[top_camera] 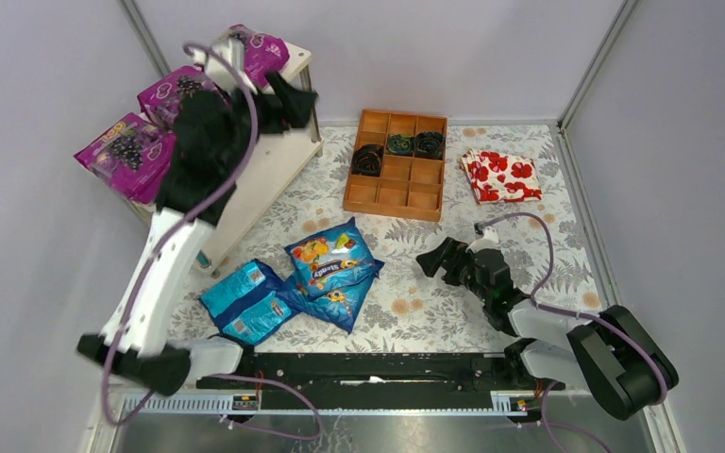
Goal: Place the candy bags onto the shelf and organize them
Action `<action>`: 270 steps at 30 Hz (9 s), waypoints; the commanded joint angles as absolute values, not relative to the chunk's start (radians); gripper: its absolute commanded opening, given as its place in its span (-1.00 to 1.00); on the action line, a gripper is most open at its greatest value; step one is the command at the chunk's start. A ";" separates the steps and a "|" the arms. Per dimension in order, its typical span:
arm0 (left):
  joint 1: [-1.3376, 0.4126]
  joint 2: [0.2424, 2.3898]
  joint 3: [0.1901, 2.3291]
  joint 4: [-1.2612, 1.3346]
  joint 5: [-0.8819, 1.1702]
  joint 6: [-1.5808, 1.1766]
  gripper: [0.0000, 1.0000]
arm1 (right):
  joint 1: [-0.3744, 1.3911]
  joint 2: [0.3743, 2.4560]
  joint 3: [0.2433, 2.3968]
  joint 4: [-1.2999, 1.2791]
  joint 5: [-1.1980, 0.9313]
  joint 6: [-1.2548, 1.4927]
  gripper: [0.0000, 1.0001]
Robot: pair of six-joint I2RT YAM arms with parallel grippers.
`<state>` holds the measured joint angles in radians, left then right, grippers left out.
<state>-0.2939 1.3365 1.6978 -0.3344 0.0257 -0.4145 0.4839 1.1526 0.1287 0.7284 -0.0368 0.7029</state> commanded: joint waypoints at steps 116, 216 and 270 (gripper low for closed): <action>-0.514 0.843 0.421 0.187 0.512 -1.069 -0.59 | 0.859 1.867 0.651 1.088 0.030 1.629 0.07; -0.801 0.566 0.874 -0.146 -0.285 -0.268 0.91 | 0.752 2.605 2.264 0.344 0.018 1.206 -0.70; -0.770 0.737 0.687 -0.355 -0.079 -0.624 0.92 | 0.727 1.457 0.490 0.541 -0.364 0.804 1.00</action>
<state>-0.7753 0.7319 0.7296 -0.2684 -0.1627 -0.4511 0.7372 1.3457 0.4160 0.4107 -0.2554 0.7898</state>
